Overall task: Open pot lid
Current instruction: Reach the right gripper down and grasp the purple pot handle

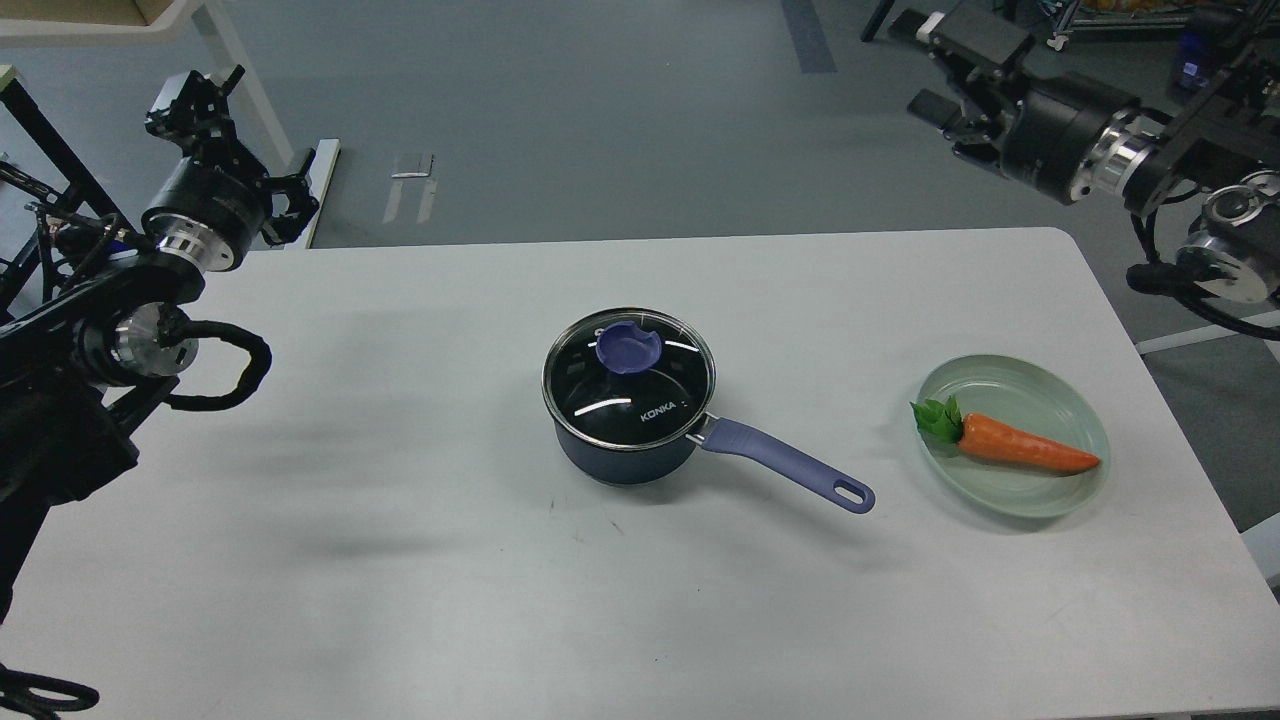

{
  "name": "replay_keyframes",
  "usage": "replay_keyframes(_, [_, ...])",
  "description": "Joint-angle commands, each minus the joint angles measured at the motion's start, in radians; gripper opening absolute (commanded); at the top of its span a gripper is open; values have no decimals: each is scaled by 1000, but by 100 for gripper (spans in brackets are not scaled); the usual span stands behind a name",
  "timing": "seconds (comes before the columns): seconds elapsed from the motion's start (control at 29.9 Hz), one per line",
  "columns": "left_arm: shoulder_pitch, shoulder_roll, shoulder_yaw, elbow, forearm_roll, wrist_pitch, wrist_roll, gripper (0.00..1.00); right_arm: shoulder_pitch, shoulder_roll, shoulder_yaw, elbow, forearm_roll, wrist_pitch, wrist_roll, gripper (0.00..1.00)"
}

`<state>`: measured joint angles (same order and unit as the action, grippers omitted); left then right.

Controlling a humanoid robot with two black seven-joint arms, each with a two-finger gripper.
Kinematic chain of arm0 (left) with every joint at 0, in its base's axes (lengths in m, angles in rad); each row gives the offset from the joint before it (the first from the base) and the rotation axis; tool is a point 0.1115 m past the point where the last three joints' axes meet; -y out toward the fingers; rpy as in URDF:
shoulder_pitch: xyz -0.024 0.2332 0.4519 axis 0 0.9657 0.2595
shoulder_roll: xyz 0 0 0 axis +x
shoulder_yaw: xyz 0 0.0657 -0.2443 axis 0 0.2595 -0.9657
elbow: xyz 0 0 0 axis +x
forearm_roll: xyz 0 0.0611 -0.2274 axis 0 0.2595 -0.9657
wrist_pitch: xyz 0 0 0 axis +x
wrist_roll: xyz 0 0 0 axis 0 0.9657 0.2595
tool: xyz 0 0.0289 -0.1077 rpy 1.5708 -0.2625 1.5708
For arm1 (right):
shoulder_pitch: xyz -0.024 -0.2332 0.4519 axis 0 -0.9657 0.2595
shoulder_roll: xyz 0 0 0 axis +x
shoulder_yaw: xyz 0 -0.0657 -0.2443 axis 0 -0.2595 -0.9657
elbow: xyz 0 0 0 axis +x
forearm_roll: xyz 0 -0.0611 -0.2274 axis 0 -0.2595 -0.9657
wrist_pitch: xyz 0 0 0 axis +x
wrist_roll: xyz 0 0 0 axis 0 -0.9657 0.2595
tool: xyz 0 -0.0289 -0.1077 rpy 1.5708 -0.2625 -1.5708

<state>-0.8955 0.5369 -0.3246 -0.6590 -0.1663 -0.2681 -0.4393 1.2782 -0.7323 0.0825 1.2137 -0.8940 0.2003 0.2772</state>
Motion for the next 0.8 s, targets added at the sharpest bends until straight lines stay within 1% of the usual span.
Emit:
replay_keyframes(0.0, [3, 2, 1, -10, -1, 0, 10, 100, 110, 13, -165, 75, -112, 1, 0, 100])
replay_keyframes(0.13, [3, 0, -1, -13, -1, 9, 7, 100, 213, 51, -344, 157, -241, -1, 0, 100])
replay_keyframes(0.23, [1, 3, -2, -13, 1, 7, 7, 100, 243, 74, -455, 207, -347, -7, 0, 99])
replay_keyframes(0.37, [-3, 6, -5, -13, 4, 10, 7, 100, 247, 112, -541, 222, -450, -7, -1, 97])
replay_keyframes(0.47, [-5, 21, -5, -13, 4, 10, 7, 100, 247, 143, -602, 224, -476, -7, -3, 93])
replay_keyframes(0.5, [-6, 29, -5, -13, 4, 10, 7, 100, 247, 148, -618, 222, -477, -7, -3, 92])
replay_keyframes(0.64, [-10, 41, -5, -13, 4, 1, 7, 100, 247, 165, -664, 222, -487, -7, -3, 77])
replay_keyframes(0.77, [-19, 54, -4, -11, 4, 4, 7, 100, 248, 180, -673, 222, -514, -5, -3, 71])
